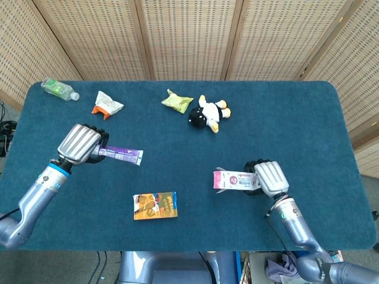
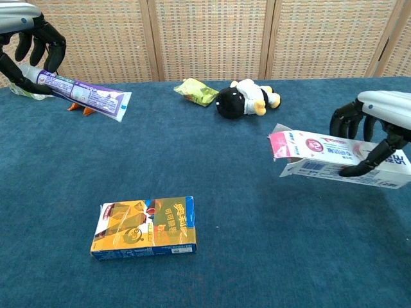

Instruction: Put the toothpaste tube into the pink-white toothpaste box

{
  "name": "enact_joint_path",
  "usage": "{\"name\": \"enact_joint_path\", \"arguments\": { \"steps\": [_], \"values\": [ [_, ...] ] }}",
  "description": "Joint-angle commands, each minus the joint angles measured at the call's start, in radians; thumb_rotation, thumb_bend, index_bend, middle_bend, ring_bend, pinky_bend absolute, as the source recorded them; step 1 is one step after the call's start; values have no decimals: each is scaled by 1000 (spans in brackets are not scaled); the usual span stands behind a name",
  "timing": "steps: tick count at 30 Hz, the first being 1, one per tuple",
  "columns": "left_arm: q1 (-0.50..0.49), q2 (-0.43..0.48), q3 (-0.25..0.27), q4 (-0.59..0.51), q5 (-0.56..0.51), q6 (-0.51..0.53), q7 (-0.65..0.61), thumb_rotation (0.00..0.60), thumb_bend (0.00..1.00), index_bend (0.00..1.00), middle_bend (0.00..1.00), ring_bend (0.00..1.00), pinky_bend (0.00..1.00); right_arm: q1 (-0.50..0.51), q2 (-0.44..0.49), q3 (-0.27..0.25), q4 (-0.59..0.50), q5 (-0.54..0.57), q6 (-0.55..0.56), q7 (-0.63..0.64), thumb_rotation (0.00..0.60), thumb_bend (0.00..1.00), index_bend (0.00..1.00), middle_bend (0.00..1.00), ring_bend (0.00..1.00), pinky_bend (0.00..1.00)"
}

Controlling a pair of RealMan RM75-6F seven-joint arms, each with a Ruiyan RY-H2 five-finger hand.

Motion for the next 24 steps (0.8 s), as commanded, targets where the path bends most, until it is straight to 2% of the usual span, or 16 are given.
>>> {"name": "enact_joint_path", "arguments": {
  "steps": [1,10,18,24],
  "values": [
    [-17,21,-8,-68,5,-15,16,600,288,792,670,557,576,28,0,22,-51,23,-8,-51,600,0,568,516,420,448],
    [-51,21,-21,-206,-39,-52,93,600,288,792,670,557,576,83,-37,57,-113,104,-14,-176,600,0,572,516,420,448],
    [-60,2,-14,-259,-99,-51,187,600,288,792,670,558,577,125,-80,80,-111,179,-11,-246,600,0,572,517,420,448],
    [-62,-17,-6,-262,-138,-43,225,600,288,792,670,558,578,142,-96,77,-112,207,8,-277,600,0,572,516,420,448]
  ]
}}
